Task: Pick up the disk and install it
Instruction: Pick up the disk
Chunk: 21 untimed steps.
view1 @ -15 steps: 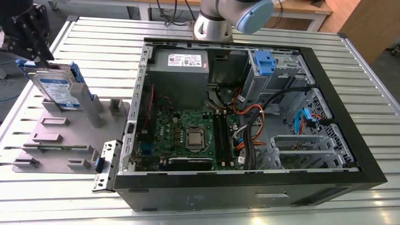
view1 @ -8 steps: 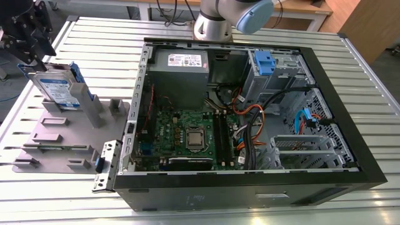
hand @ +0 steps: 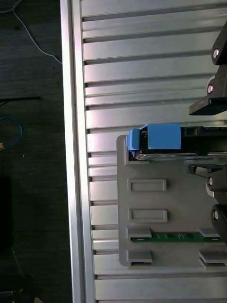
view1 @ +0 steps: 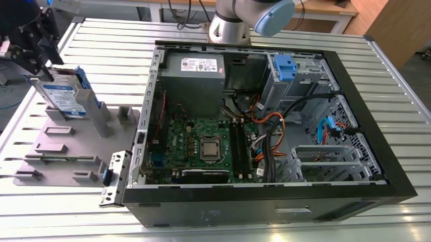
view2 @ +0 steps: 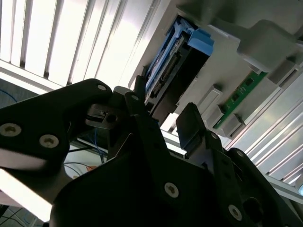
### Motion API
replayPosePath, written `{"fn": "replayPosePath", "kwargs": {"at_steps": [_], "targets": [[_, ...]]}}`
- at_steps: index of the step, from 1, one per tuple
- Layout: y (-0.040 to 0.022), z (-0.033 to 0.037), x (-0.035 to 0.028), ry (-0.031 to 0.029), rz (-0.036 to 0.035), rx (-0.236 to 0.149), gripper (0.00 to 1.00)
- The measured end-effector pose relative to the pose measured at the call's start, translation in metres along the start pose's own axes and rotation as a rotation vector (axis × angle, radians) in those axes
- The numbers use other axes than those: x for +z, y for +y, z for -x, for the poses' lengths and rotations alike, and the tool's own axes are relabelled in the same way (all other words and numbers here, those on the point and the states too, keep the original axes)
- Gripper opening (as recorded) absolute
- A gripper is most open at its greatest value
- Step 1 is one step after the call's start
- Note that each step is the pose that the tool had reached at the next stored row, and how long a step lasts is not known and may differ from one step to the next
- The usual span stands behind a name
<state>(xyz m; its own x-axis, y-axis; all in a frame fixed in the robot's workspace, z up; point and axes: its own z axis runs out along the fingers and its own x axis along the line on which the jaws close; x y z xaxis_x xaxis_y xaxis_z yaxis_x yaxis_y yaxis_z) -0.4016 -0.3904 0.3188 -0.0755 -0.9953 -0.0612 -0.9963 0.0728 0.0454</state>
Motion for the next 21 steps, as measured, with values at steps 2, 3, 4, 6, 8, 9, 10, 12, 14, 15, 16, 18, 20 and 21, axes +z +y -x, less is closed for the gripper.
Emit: {"fn": "replayPosePath", "kwargs": {"at_steps": [2,3,4,6,8,9,10,12,14,15,16,18,20,21], "targets": [[-0.0002,-0.0002,0.0038,-0.0005,0.0,0.0,0.53],[-0.0003,-0.0004,0.0056,-0.0006,0.0,0.0,0.53],[-0.0004,-0.0005,0.0073,-0.0007,0.0001,0.0,0.53],[-0.0005,-0.0007,0.0109,-0.0008,0.0001,0.0,0.53],[-0.0007,-0.0009,0.0146,-0.001,0.0001,0.0,0.53],[-0.0007,-0.001,0.0161,-0.0013,0.0001,0.0,0.53],[-0.0008,-0.0011,0.017,-0.0015,0.0,0.0,0.53],[-0.0008,-0.0011,0.0174,-0.0013,0.0003,0.0,0.53],[-0.0008,-0.0011,0.0174,-0.0013,0.0004,0.0,0.53],[-0.0008,-0.0011,0.0175,-0.0014,0.0002,0.0,0.53],[-0.0008,-0.0011,0.0176,-0.0014,0.0001,0.0,0.53],[-0.0008,-0.0011,0.0177,-0.0015,0.0001,0.0,0.53],[-0.0008,-0.0011,0.0177,-0.0014,0.0001,0.0,0.52],[-0.0008,-0.0011,0.0178,-0.0014,0.0002,0.0,0.52]]}}
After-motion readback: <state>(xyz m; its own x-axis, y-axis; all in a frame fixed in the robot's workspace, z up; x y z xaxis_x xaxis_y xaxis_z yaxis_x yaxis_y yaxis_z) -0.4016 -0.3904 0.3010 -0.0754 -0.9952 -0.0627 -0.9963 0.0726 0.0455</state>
